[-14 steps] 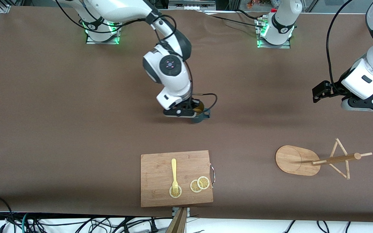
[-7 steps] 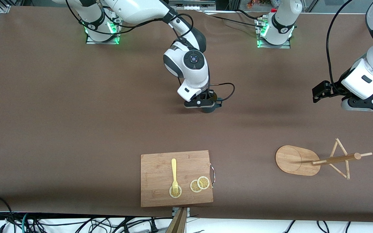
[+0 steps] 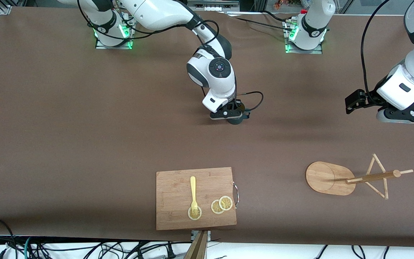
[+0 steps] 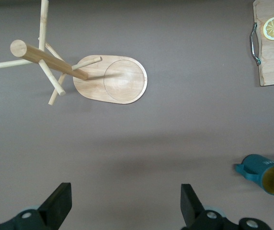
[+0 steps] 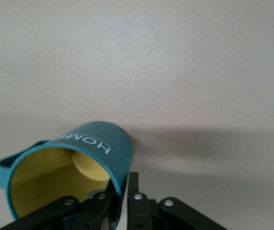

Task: Pass cup and hang on rack
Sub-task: 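Carry the mug toward the table middle with the right gripper, then release the mug while the left gripper reaches toward its handle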

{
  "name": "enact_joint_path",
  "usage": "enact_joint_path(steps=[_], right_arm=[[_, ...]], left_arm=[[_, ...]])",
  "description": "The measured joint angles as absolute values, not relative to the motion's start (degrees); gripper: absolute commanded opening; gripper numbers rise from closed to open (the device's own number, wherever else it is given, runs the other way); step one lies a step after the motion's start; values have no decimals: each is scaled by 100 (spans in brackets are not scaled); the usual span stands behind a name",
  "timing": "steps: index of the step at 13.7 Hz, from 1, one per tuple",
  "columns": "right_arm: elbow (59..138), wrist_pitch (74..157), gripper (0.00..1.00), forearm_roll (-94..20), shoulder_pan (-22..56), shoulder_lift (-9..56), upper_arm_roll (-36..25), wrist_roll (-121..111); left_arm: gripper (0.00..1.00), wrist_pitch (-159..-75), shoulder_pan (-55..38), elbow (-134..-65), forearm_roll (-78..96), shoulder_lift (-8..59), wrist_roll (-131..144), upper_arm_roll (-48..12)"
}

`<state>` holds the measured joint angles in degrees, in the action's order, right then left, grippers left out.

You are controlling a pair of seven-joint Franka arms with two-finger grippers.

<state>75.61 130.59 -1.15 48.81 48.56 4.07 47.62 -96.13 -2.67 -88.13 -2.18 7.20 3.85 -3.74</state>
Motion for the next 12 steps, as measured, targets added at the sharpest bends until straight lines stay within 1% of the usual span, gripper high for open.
enact_joint_path(steps=[2, 7, 10, 12], right_arm=[[7404, 12949, 100, -116, 4881, 4857, 406, 4763], [6465, 11899, 100, -116, 4721, 4789, 338, 4671], [6331, 11171, 100, -116, 4298, 4489, 274, 3916], [6298, 10514, 100, -117, 3797, 4167, 251, 3056]], left_arm=[[100, -9613, -267, -8813, -217, 720, 385, -445], [100, -9497, -284, -8809, -217, 719, 385, -780], [100, -9132, -287, -8810, -217, 726, 385, -795], [100, -8999, -287, -8813, -216, 769, 385, -796]])
